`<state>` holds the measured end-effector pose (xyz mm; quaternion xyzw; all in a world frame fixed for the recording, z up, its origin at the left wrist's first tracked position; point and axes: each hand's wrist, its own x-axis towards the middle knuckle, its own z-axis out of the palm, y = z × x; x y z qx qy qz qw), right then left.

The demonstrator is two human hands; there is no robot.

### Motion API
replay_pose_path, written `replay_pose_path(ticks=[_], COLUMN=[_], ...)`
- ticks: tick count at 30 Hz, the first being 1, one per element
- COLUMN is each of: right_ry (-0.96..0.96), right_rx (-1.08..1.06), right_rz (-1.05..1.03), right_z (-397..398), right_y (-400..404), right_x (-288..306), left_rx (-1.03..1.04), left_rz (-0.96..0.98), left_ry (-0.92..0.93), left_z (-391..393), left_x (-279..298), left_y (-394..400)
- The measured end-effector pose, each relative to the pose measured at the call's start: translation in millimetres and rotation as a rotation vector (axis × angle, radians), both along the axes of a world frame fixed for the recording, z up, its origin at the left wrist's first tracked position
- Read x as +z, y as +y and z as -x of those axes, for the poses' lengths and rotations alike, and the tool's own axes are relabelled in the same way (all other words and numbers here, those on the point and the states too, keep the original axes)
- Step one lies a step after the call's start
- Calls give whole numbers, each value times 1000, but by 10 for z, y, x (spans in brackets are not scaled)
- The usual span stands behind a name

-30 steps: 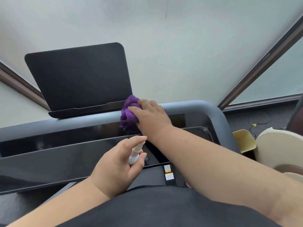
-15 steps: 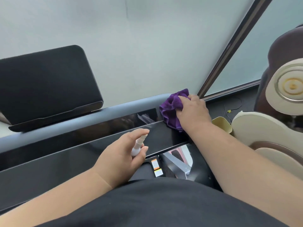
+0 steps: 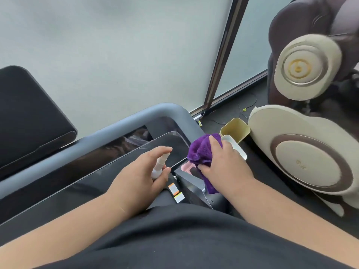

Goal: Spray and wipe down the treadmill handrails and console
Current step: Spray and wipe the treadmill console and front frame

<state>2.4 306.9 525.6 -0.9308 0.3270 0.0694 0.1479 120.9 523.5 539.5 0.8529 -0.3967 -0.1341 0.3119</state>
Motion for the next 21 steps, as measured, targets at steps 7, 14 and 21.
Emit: replay_pose_path(ticks=[7, 14, 21], right_ry=[4, -28, -48], right_rx=[19, -24, -57], right_rz=[-84, -90, -79], right_z=[-799, 329, 399], right_y=[-197, -86, -47], right_x=[56, -58, -127], left_rx=[-36, -70, -93], left_rz=[-34, -54, -80], left_ry=[25, 38, 30], left_z=[125, 54, -33], left_x=[7, 28, 2], left_y=[-39, -32, -75])
